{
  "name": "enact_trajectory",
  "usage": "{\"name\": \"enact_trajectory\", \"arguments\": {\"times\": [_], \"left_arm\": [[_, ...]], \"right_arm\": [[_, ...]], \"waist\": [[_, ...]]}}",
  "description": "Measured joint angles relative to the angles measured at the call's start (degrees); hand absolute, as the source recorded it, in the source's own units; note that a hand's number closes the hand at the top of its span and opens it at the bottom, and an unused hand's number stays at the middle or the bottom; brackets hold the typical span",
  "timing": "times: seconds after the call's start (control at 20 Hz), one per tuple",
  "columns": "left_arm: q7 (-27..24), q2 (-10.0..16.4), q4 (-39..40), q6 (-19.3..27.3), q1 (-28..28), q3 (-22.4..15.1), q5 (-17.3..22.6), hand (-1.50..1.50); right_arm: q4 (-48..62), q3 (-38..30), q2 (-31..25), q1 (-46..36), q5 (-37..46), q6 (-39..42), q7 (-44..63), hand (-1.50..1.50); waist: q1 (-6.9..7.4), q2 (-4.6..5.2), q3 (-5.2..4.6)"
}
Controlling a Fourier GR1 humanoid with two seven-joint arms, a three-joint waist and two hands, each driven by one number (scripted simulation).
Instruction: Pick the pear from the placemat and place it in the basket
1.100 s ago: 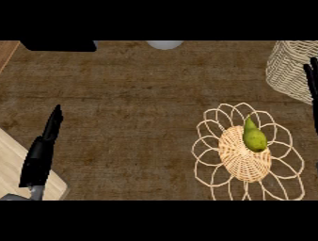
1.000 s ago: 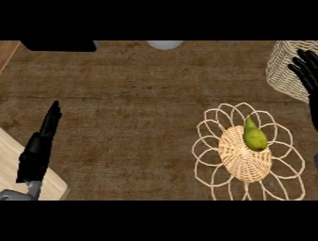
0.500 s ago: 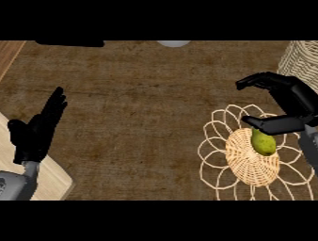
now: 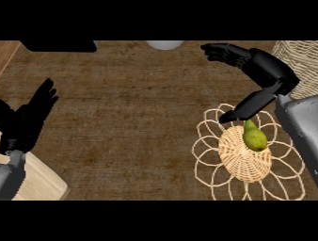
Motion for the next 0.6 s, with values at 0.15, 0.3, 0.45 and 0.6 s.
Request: {"name": "enact_trajectory", "arguments": {"times": [0.15,0.3,0.45,0.6], "left_arm": [[-0.4,0.0,0.6,-0.4,0.0,0.4,-0.1,0.00],[-0.6,-0.5,1.4,-0.8,-0.4,0.2,-0.2,0.00],[-0.4,-0.8,1.2,-1.1,-0.7,0.1,-0.3,0.00],[-0.1,-0.9,1.3,-1.1,-1.2,0.3,-0.7,0.00]], "right_arm": [[1.5,1.4,-4.2,-5.4,1.9,3.3,7.2,-1.50],[2.8,3.4,-10.0,-11.1,6.9,6.3,12.4,-1.50],[6.7,4.7,-13.6,-17.0,10.8,9.2,17.0,-1.50],[12.4,5.1,-15.3,-22.5,12.4,14.4,19.4,-1.50]], "waist": [[0.03,-0.04,-0.08],[0.09,0.07,-0.18],[0.64,0.21,-0.16],[0.83,0.33,-0.09]]}}
